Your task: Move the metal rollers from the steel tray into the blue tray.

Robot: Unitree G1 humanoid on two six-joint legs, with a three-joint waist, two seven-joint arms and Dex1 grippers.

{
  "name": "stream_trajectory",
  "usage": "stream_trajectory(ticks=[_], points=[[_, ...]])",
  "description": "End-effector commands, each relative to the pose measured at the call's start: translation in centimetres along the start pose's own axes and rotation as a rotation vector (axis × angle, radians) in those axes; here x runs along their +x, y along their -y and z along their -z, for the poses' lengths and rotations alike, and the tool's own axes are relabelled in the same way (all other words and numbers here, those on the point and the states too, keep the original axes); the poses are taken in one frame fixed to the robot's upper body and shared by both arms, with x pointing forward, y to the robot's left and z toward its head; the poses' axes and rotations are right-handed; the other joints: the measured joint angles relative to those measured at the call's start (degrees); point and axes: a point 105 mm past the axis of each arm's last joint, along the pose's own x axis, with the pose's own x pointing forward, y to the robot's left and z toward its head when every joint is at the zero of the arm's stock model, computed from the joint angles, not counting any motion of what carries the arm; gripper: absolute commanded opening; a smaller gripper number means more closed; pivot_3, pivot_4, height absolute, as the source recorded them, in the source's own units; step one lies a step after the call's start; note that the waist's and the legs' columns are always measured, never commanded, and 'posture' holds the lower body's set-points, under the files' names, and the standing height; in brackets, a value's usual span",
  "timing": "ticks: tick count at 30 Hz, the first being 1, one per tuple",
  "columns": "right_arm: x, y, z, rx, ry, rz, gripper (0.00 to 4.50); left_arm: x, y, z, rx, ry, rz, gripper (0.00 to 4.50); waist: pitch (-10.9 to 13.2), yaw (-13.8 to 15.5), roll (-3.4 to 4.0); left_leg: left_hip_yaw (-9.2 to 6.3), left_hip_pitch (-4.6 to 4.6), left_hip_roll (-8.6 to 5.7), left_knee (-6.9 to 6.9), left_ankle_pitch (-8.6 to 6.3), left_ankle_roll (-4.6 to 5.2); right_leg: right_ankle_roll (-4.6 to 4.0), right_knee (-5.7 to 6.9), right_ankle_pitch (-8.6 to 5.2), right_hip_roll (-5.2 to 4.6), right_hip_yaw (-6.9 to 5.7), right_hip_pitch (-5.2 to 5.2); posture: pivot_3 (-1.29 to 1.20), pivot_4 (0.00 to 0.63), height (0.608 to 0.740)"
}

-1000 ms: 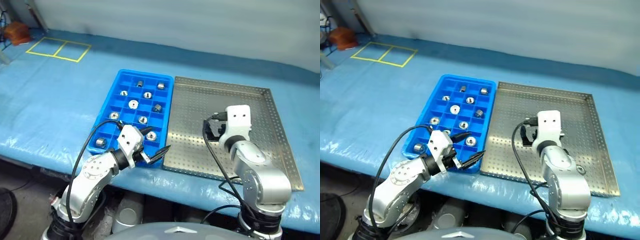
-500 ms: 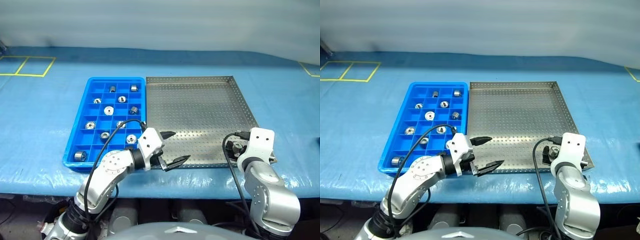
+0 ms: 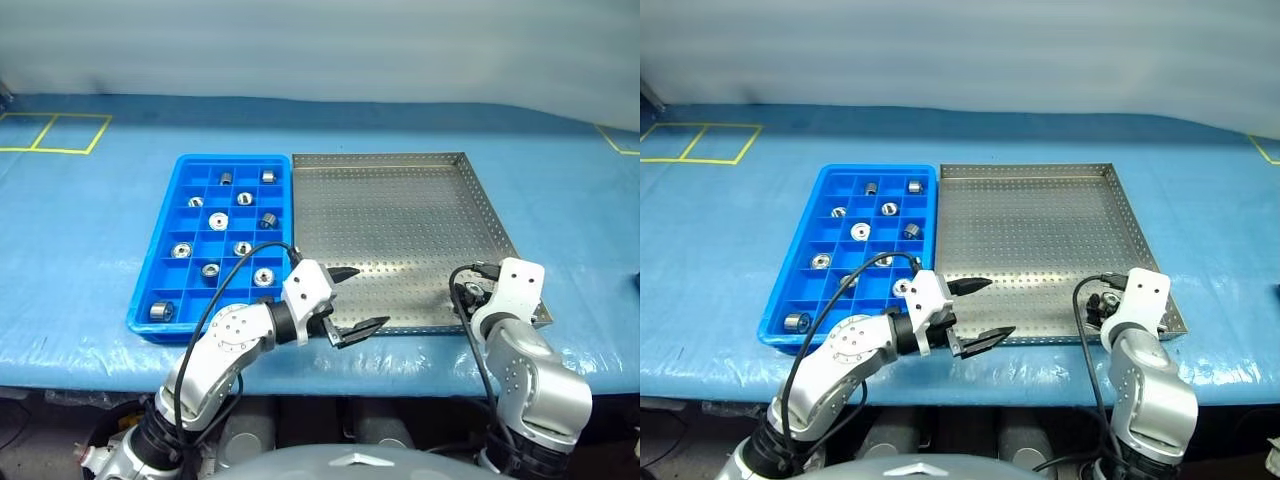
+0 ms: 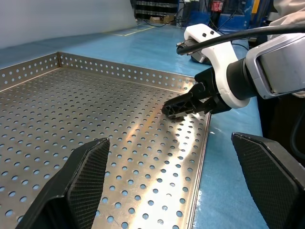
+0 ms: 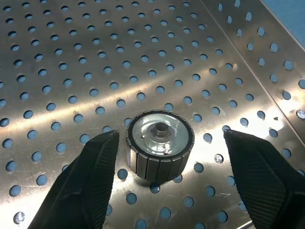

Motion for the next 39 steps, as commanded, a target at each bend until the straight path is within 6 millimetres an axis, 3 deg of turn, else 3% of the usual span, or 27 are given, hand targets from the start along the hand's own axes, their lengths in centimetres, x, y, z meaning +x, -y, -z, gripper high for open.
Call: stream_trajectory(ticks=[1, 4, 10, 16, 19, 22, 24, 30, 35, 39], points=[[0.0, -0.5, -0.2, -0.006, 0.000, -0.022, 2.53, -0.4, 0.0, -1.0, 0.025, 0.039, -0.016, 4.50, 0.00, 0.11, 0.01, 0.02, -0.01, 0.01, 0.00, 0.00, 0.00, 0.01, -0.01, 0.00, 0.00, 0.01, -0.01, 0.16, 0.150, 0.740], [-0.1, -1.1, -0.7, -0.025, 0.007, -0.048, 1.70, -0.5, -0.3, -1.0, 0.028, 0.040, -0.039, 4.50, 0.01, 0.38, 0.01, 0.02, -0.03, 0.01, -0.06, 0.00, 0.00, 0.00, -0.01, 0.00, 0.01, 0.01, -0.05, 0.18, 0.150, 0.740], [-0.5, -3.0, -2.4, -0.084, 0.061, -0.124, 1.70, -0.5, -0.7, -1.2, 0.034, 0.054, -0.065, 4.50, 0.05, 0.66, 0.07, 0.02, -0.07, 0.00, -0.10, 0.00, 0.00, 0.00, -0.04, 0.00, 0.02, 0.01, -0.09, 0.19, 0.150, 0.740], [-2.3, -9.1, -6.3, -0.205, 0.233, -0.382, 1.70, -1.7, -3.1, -2.5, 0.057, 0.124, -0.237, 4.50, 0.08, 0.86, 0.08, 0.02, -0.08, 0.00, -0.10, 0.00, 0.00, 0.00, -0.03, 0.00, 0.03, 0.01, -0.11, 0.24, 0.150, 0.740], [-3.0, -11.6, -7.3, -0.262, 0.278, -0.482, 1.70, -2.4, -4.2, -3.0, 0.083, 0.141, -0.311, 4.50, 0.07, 1.36, 0.07, 0.00, -0.08, -0.11, -0.13, 0.00, 0.00, 0.00, -0.03, 0.00, 0.06, -0.02, -0.10, 0.27, 0.150, 0.740], [-4.3, -15.3, -8.1, -0.339, 0.352, -0.643, 1.70, -4.3, -5.4, -3.7, 0.126, 0.182, -0.413, 4.50, 0.08, 2.12, 0.06, -0.07, -0.10, -0.31, -0.24, 0.00, 0.00, -0.03, -0.08, -0.02, 0.06, -0.04, -0.12, 0.31, 0.150, 0.740], [-5.0, -17.8, -7.9, -0.385, 0.365, -0.749, 1.70, -5.8, -5.7, -3.4, 0.128, 0.177, -0.453, 4.50, 0.10, 2.44, 0.03, -0.04, -0.12, -0.31, -0.31, 0.00, 0.00, -0.03, -0.12, -0.02, 0.05, -0.02, -0.14, 0.34, 0.150, 0.740], [-7.4, -22.7, -6.9, -0.452, 0.394, -0.993, 1.70, -9.2, -5.2, -1.5, 0.118, 0.056, -0.477, 4.50, 0.15, 4.99, -0.02, -0.12, -0.12, -0.27, -0.40, 0.00, 0.00, -0.14, -0.12, -0.09, 0.03, -0.14, -0.16, 0.42, 0.150, 0.740], [-9.2, -25.2, -5.0, -0.478, 0.380, -1.156, 1.70, -11.8, -4.8, -0.6, 0.108, 0.007, -0.550, 4.50, 0.21, 6.94, -0.02, -0.06, -0.11, -0.03, -0.40, -0.01, -0.01, -0.13, -0.19, -0.09, -0.07, -0.17, -0.16, 0.47, 0.150, 0.740], [-9.9, -25.9, -3.8, -0.467, 0.344, -1.226, 1.70, -12.9, -3.8, 0.1, 0.062, -0.023, -0.526, 4.50, 0.23, 8.66, 0.00, -0.06, -0.17, 0.03, -0.40, -0.02, -0.04, -0.15, -0.21, -0.11, -0.11, -0.27, -0.23, 0.50, 0.150, 0.740]])
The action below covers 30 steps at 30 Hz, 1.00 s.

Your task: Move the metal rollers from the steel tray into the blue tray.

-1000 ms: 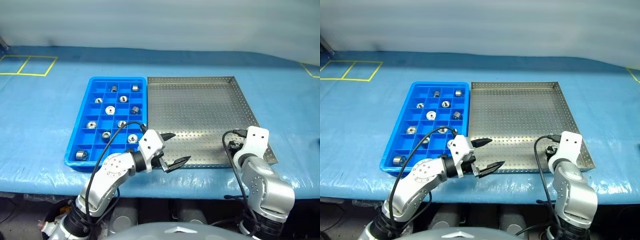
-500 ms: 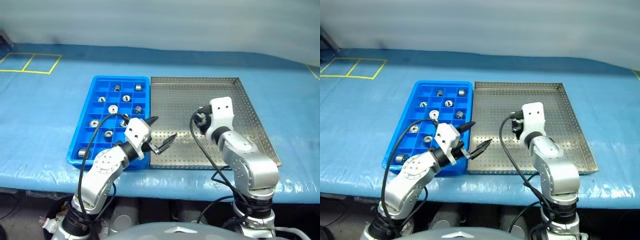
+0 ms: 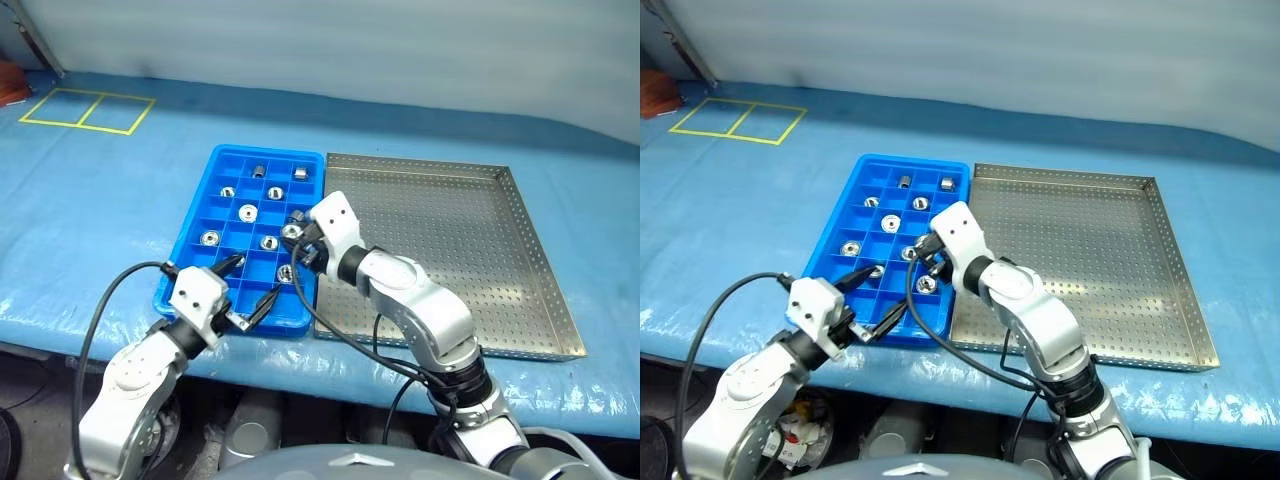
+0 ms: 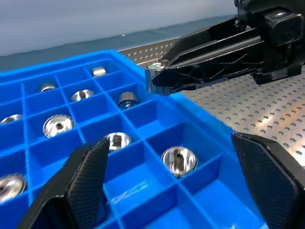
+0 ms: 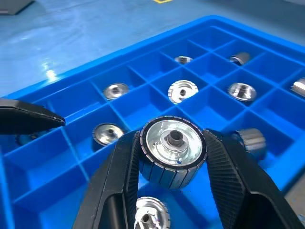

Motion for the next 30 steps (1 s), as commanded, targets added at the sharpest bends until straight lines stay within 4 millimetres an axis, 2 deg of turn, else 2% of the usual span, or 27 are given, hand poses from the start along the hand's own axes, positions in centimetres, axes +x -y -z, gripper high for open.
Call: stream_trajectory(ticks=[1, 10, 18, 21, 26, 30], points=[[0.1, -1.4, -0.6, 0.011, 0.047, -0.068, 1.70, -1.0, 0.6, -1.6, 0.007, 0.060, 0.034, 4.50, 0.01, 0.93, 0.01, 0.00, 0.00, 0.03, 0.00, -0.01, -0.02, -0.01, -0.01, -0.01, 0.00, -0.03, 0.00, 0.50, 0.150, 0.740], [-0.2, -2.7, 1.8, 0.082, -0.017, -0.110, 1.70, -1.2, 0.7, -1.5, -0.013, 0.059, 0.060, 4.50, 0.00, 4.16, 0.01, 0.12, -0.26, 0.08, -0.04, -0.08, -0.14, -0.06, -0.01, -0.04, 0.01, -0.09, -0.60, 0.49, 0.150, 0.740], [-0.6, -2.3, 3.8, 0.167, -0.081, -0.084, 1.70, -0.9, 0.8, -1.3, -0.021, 0.057, 0.091, 4.50, -0.03, 5.72, -0.02, 0.33, -0.53, 0.04, -0.03, -0.08, -0.18, -0.09, 0.05, -0.05, 0.17, -0.13, -0.63, 0.46, 0.150, 0.740], [-0.7, -2.3, 4.0, 0.174, -0.091, -0.084, 2.67, -0.8, 0.8, -1.2, -0.021, 0.055, 0.097, 4.50, -0.03, 5.72, -0.02, 0.34, -0.48, 0.05, -0.02, -0.08, -0.19, -0.09, 0.04, -0.06, 0.17, -0.14, -0.64, 0.45, 0.150, 0.740], [-0.8, -1.9, 3.3, 0.163, -0.068, -0.068, 4.31, -0.6, 0.8, -1.2, -0.020, 0.055, 0.112, 4.50, -0.04, 5.71, -0.02, 0.33, -0.48, 0.04, -0.02, -0.09, -0.20, -0.09, 0.03, -0.06, 0.17, -0.15, -0.65, 0.45, 0.150, 0.740], [-1.0, -1.9, 2.5, 0.140, -0.044, -0.076, 4.41, -0.4, 0.9, -1.1, -0.019, 0.054, 0.121, 4.50, -0.04, 5.65, -0.03, 0.33, -0.48, 0.03, 0.00, -0.09, -0.20, -0.09, 0.03, -0.06, 0.17, -0.16, -0.61, 0.44, 0.150, 0.740]])
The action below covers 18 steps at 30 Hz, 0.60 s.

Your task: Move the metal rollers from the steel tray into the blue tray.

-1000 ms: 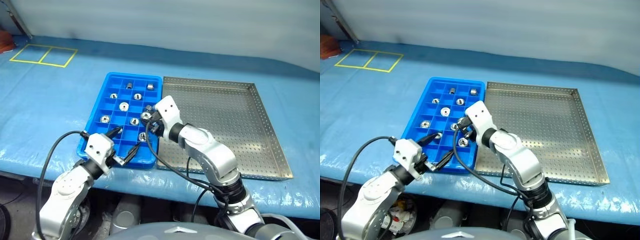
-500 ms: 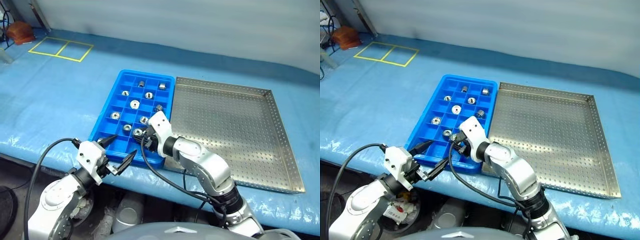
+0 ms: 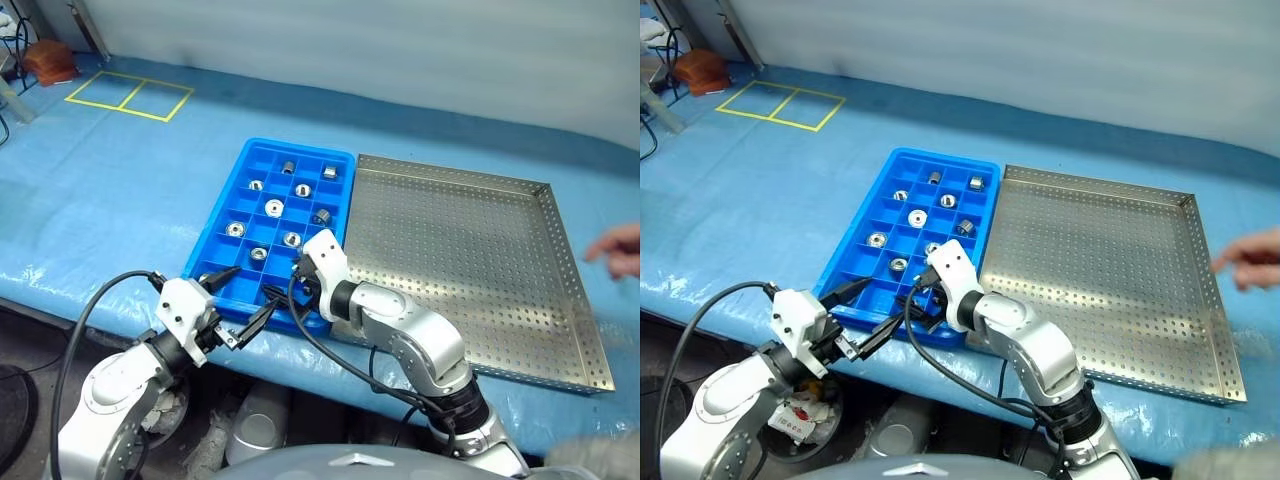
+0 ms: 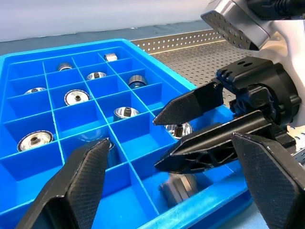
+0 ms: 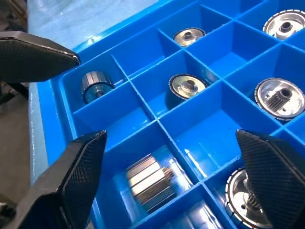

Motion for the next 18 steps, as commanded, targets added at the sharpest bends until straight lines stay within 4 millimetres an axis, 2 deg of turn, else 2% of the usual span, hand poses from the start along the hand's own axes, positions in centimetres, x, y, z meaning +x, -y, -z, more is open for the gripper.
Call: stream_trajectory(ticks=[1, 18], points=[[-0.55, -0.44, -1.79, -0.041, 0.061, -0.013, 4.41, 0.17, 0.35, -0.42, 0.005, 0.019, 0.028, 4.50, 0.00, -0.06, 0.00, 0.00, 0.00, 0.00, 0.00, 0.00, 0.00, 0.00, 0.00, 0.00, 0.00, 0.00, 0.01, 0.44, 0.150, 0.740], [-0.87, -0.31, -1.96, -0.065, 0.065, 0.004, 4.41, 0.94, 0.60, -0.51, 0.014, 0.027, 0.059, 4.50, 0.00, -0.46, 0.00, 0.00, -0.01, -0.08, 0.03, 0.01, 0.00, -0.01, 0.05, 0.00, 0.05, 0.00, 0.06, 0.41, 0.150, 0.740]])
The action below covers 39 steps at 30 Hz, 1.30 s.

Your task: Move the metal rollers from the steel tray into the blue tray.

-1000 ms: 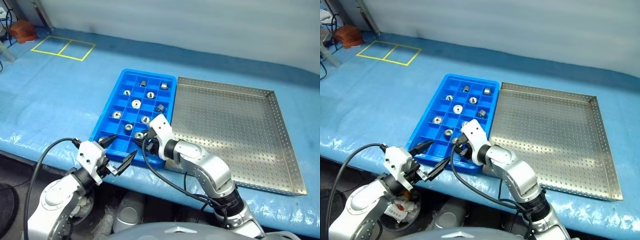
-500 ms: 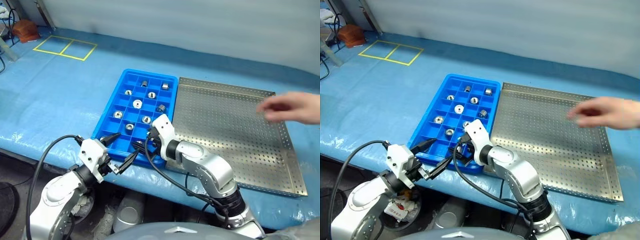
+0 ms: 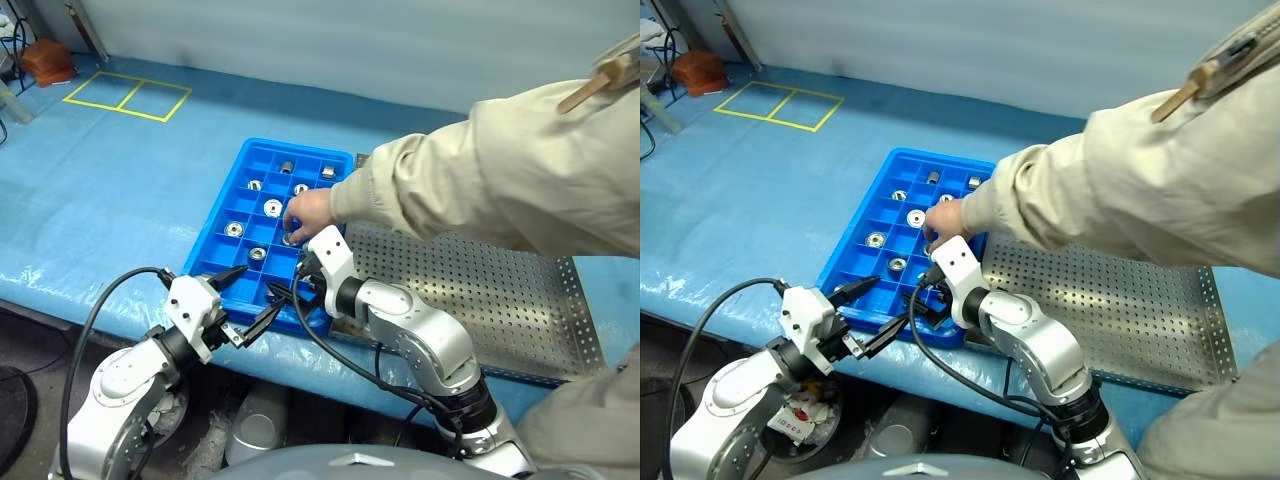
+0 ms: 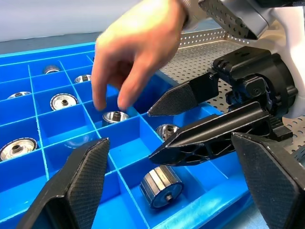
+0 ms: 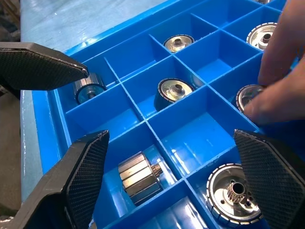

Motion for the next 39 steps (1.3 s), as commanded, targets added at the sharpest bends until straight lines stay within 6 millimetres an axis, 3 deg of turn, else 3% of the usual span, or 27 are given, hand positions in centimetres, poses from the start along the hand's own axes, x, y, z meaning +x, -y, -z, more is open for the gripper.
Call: stream_trajectory(ticks=[1, 39], points=[[-0.33, -0.62, -1.45, -0.024, 0.055, -0.017, 4.41, 0.29, 0.25, -0.51, 0.016, 0.020, 0.023, 4.50, 0.00, -0.07, 0.00, 0.00, 0.00, 0.00, 0.00, 0.00, 0.00, 0.00, 0.00, 0.00, 0.00, 0.00, 0.00, 0.40, 0.150, 0.740], [-0.29, -0.98, -1.35, -0.024, 0.052, -0.015, 4.41, 0.99, 0.64, -0.53, 0.015, 0.013, 0.055, 4.50, 0.00, -1.20, 0.00, -0.04, 0.12, -0.01, 0.12, 0.00, 0.00, 0.00, 0.06, 0.01, 0.01, -0.01, 0.21, 0.39, 0.150, 0.740]])
